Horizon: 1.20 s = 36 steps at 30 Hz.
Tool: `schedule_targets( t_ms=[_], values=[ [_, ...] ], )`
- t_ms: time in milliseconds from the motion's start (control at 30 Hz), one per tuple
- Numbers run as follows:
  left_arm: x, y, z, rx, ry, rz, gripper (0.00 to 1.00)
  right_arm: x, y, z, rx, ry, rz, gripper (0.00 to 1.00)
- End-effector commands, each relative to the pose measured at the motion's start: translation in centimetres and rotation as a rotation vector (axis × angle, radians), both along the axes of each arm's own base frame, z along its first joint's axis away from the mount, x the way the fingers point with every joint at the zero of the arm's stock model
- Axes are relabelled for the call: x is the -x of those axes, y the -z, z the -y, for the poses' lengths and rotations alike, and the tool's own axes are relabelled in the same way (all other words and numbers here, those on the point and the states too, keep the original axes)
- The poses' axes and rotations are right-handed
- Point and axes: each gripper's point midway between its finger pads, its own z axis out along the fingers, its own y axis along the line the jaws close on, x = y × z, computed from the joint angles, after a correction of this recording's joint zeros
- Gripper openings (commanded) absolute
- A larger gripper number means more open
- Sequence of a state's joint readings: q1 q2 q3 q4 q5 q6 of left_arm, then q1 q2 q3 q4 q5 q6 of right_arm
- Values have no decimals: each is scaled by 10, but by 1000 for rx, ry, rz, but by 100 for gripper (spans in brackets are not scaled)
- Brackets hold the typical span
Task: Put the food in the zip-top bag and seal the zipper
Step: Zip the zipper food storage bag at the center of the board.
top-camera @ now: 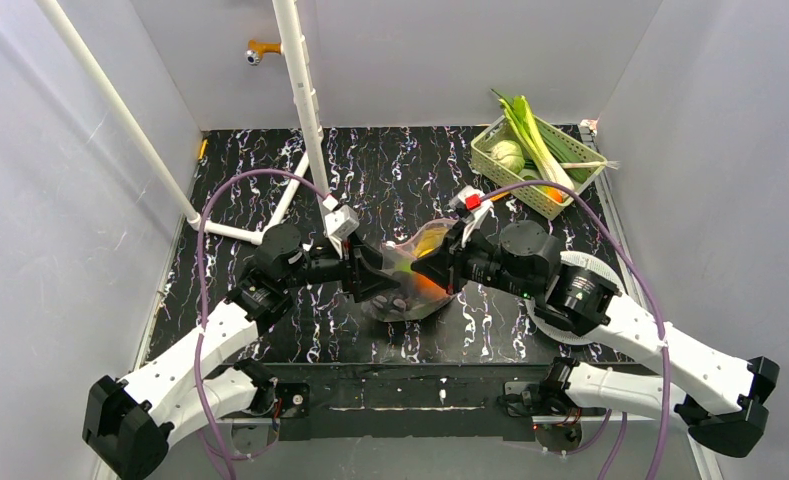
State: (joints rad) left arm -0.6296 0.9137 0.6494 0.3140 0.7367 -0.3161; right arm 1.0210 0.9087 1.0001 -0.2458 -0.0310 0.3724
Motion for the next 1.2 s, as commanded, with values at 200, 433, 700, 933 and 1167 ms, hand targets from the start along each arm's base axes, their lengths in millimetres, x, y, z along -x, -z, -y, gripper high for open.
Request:
schedule_targets(
  t_ms=[200,433,700,933,1167],
  values=[
    [-6,-23,0,104,-33,55,55,3,-25,-13,-83,-50,27,1],
    [9,-30,6,160,103,30,37,2,-25,-14,-60,-60,36,1],
    [8,-21,6,109,113,19,30,2,-33,-3,-82,-22,61,1],
    [8,-21,8,110,121,3,40,4,-36,0,-93,-23,64,1],
    [9,-25,6,122,114,35,29,6,-34,-3,-88,-43,49,1]
  ],
)
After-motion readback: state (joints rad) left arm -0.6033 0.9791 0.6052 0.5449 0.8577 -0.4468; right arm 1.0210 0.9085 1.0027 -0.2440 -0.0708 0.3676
